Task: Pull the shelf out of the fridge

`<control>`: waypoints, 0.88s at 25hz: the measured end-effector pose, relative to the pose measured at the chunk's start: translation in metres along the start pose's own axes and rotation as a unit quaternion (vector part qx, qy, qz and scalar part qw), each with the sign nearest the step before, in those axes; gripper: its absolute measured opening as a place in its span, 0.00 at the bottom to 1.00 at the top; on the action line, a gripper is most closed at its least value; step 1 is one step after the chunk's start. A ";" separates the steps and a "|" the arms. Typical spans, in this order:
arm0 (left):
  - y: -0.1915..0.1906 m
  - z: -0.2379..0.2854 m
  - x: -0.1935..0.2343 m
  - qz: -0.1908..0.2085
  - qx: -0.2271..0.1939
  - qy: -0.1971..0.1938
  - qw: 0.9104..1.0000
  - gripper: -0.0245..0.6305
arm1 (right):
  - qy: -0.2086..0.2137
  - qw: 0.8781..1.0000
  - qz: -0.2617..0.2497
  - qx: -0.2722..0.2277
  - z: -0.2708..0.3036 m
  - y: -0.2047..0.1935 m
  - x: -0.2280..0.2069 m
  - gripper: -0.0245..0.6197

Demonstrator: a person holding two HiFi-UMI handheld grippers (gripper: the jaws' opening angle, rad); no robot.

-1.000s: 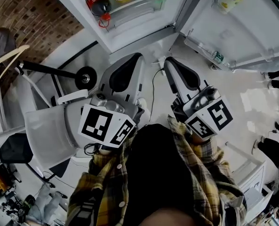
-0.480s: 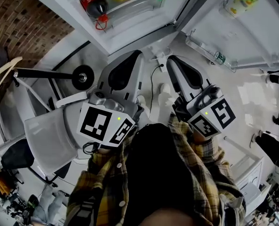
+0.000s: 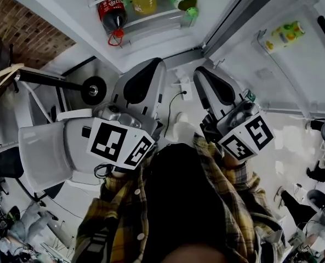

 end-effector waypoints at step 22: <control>-0.004 0.026 0.011 0.004 -0.066 0.166 0.984 0.04 | 0.149 0.988 0.023 0.009 0.034 -0.010 -0.066 0.07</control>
Point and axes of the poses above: the fingertips, and each gripper's own axes: z forward along the fingers, x to its left, y out of its top, the point moved 5 cm from there along -z, backward along the fingers, and after that the axes turned 15 degrees about -z, right-handed, at the moved point
